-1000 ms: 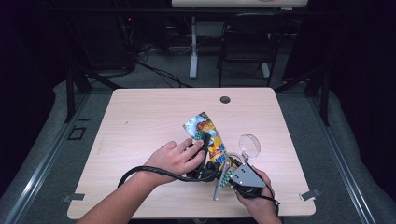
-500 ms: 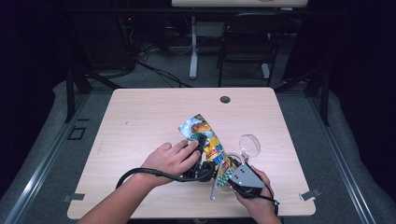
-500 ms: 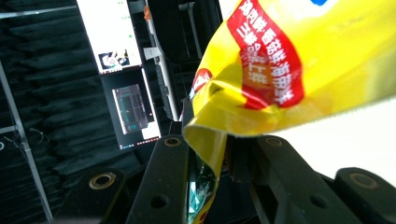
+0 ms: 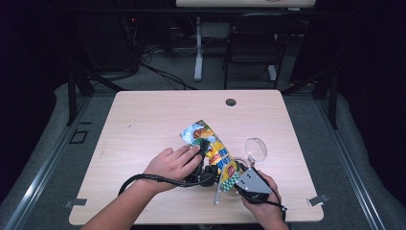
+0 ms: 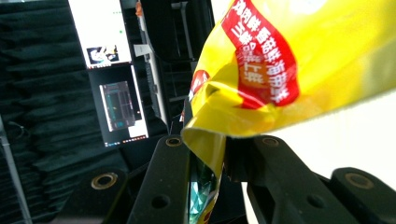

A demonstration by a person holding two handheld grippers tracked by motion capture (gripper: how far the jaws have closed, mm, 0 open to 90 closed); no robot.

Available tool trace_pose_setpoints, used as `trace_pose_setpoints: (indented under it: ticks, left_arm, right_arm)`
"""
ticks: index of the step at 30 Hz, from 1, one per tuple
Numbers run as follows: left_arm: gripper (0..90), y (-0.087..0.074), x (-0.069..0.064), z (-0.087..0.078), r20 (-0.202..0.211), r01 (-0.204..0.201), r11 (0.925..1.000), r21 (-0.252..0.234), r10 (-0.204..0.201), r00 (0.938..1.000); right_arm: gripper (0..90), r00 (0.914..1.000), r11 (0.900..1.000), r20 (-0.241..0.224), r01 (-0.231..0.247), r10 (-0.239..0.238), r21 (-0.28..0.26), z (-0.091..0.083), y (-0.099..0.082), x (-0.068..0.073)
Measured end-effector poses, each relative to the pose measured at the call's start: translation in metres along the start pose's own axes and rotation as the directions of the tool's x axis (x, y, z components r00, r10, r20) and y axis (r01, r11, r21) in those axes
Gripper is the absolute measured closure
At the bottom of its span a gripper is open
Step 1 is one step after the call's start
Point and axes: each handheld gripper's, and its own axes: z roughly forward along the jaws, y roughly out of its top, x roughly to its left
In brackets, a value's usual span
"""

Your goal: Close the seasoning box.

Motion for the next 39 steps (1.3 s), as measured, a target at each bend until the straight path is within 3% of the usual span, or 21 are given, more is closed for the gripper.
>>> trace_pose_setpoints:
  ticks: [17,28,39]
  left_arm:
    - [82.6,-0.007,-0.006,0.002,0.040,0.069,0.9976,0.002,-0.069,0.9968]
    - [83.2,-0.013,-0.015,0.005,0.074,0.145,0.9894,-0.007,-0.144,0.9868]
    - [84.0,-0.017,-0.020,0.007,0.102,0.190,0.9818,-0.007,-0.188,0.9769]
  right_arm:
    - [70.6,1.0000,1.0000,0.003,0.006,-0.006,-0.004,0.000,0.000,0.000]
    - [70.6,0.9998,0.9999,0.007,0.016,-0.016,-0.005,0.000,0.001,0.000]
    - [70.4,0.9997,0.9997,0.005,0.023,-0.023,-0.006,0.001,0.001,0.002]
